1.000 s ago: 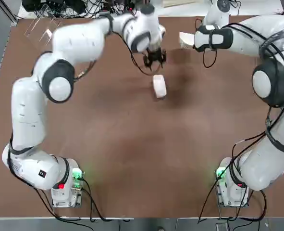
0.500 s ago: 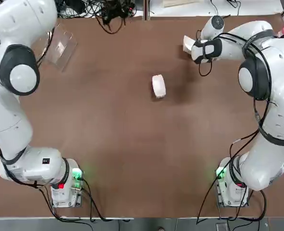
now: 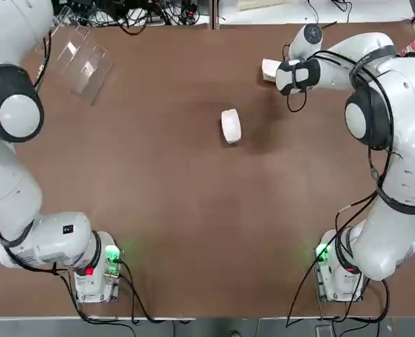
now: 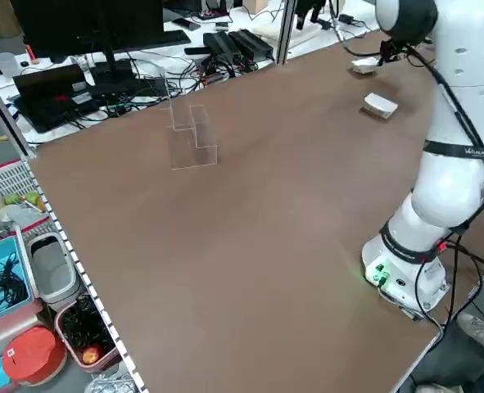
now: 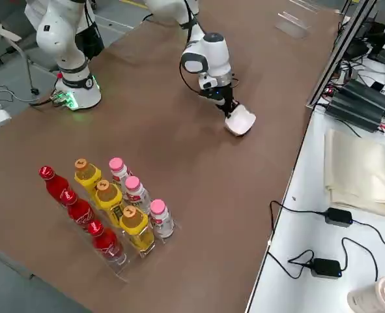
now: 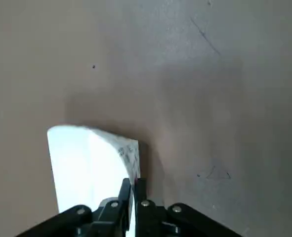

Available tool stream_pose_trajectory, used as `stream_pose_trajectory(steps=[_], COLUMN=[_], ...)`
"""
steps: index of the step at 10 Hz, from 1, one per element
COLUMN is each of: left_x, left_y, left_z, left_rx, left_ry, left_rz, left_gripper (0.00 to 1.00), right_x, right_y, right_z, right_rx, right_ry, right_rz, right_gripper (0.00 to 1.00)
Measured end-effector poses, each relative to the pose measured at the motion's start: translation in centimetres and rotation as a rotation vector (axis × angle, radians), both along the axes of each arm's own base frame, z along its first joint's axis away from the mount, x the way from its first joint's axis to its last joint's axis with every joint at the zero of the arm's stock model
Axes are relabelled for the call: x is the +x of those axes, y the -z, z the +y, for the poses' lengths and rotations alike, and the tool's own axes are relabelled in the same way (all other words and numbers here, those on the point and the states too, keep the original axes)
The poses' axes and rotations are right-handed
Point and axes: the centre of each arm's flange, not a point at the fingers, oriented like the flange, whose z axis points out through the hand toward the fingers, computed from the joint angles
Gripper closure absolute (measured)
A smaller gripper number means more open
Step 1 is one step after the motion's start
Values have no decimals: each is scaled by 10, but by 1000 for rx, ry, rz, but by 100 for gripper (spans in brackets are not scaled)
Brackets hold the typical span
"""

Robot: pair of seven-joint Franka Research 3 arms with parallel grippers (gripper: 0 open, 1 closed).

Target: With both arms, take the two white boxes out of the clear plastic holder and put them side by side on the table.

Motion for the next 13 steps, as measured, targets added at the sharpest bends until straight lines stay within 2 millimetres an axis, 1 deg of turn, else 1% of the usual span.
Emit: stream_pose_trajectory(steps=[1, 2, 3, 4, 5, 6, 8, 9, 10, 11, 12, 13], left_x=[-1, -8, -22, -38, -51, -58, -64, -64, -65, -65, -66, -66], left_y=[-20, -42, -62, -77, -90, -98, -103, -106, -109, -110, -111, -111], left_z=[34, 67, 98, 124, 142, 149, 146, 147, 150, 152, 150, 148], left_rx=[-21, -36, -42, -35, -25, -17, 25, 29, 29, 29, 29, 28], left_ry=[13, 39, 80, 122, 154, 171, 189, 188, 182, 182, 186, 189], left_rz=[-10, -25, -18, 6, 19, 24, 31, 31, 32, 32, 32, 33], left_gripper=[0, 0, 0, 0, 0, 0, 0, 0, 0, 0, 0, 0], right_x=[0, 1, 1, 1, 1, 2, 3, 2, 1, -2, -8, -12], right_y=[0, 0, 0, -1, -2, -4, -17, -31, -47, -61, -68, -73], right_z=[-1, -2, -3, -2, 0, 2, 10, 19, 35, 51, 59, 61], right_rx=[-1, -4, -6, -10, -16, -22, -45, -52, -53, -70, -95, -116], right_ry=[1, -1, -7, -22, -43, -67, -175, -251, -313, -426, -582, -720], right_rz=[0, 0, 0, -1, 0, 10, 59, 104, 128, 138, 166, 185], right_gripper=[89, 89, 79, 72, 68, 53, 42, 30, 14, 1, 0, 0])
